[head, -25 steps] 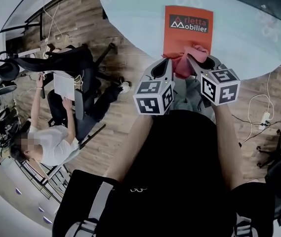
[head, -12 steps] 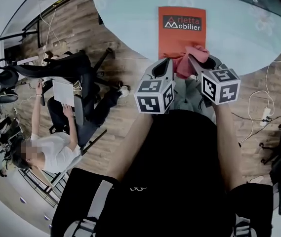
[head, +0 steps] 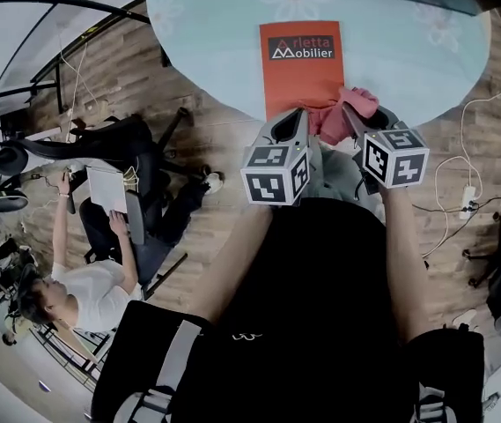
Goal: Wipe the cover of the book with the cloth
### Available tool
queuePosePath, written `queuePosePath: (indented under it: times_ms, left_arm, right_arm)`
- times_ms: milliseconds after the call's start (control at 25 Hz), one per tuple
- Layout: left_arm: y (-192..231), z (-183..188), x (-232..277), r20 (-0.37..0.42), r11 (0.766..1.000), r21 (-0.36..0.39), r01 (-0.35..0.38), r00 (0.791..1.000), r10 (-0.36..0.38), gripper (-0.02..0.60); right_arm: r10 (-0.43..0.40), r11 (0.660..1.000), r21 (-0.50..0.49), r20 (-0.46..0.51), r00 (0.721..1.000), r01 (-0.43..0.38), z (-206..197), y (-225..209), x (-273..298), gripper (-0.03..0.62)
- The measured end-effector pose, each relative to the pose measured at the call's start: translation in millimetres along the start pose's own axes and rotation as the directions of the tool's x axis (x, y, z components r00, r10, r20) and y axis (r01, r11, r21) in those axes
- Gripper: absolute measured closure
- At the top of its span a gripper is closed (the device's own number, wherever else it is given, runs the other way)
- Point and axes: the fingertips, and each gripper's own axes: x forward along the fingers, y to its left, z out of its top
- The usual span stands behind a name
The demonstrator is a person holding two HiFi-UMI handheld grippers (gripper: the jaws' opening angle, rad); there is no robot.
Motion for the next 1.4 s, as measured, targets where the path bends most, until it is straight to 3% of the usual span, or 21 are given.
queuePosePath:
  times_ms: [200, 360, 600, 840, 960, 1120, 1240, 1400]
  left_arm:
    - [10, 11, -6, 0.035, 0.999, -0.019, -0.029, 0.999, 0.029, 0.568]
    - [21, 33, -19, 0.089, 0.998, -0.016, -0.055, 0.994, 0.056, 0.568]
    - [21, 73, -32, 0.169, 0.997, 0.003, -0.075, 0.983, 0.073, 0.568]
    - [-19, 128, -46, 0.285, 0.997, 0.07, -0.023, 0.959, 0.002, 0.568]
    - [-32, 152, -55, 0.328, 0.993, 0.114, -0.011, 0.944, -0.027, 0.568]
    - [-38, 178, -68, 0.39, 0.99, 0.141, -0.011, 0.92, -0.045, 0.568]
    - [-45, 198, -76, 0.44, 0.986, 0.167, -0.011, 0.896, -0.065, 0.568]
    - [-52, 215, -87, 0.486, 0.983, 0.182, -0.006, 0.87, -0.085, 0.568]
  right_arm:
    - [-0.078, 0.997, -0.012, 0.03, 0.996, 0.079, 10, -23, -18, 0.482]
    - [-0.121, 0.993, 0.005, 0.119, 0.985, 0.121, 36, -36, -40, 0.484]
    - [-0.084, 0.995, -0.027, 0.246, 0.966, 0.093, 86, -24, -62, 0.484]
    - [-0.039, 0.998, -0.04, 0.326, 0.944, 0.055, 122, -13, -81, 0.484]
    - [0.016, 0.998, -0.059, 0.408, 0.913, 0.009, 149, 3, -94, 0.484]
    - [0.13, 0.989, -0.131, 0.535, 0.835, -0.07, 185, 36, -118, 0.487]
    - [0.152, 0.982, -0.18, 0.611, 0.777, -0.052, 209, 50, -138, 0.488]
    - [0.134, 0.977, -0.214, 0.653, 0.745, 0.012, 229, 59, -154, 0.488]
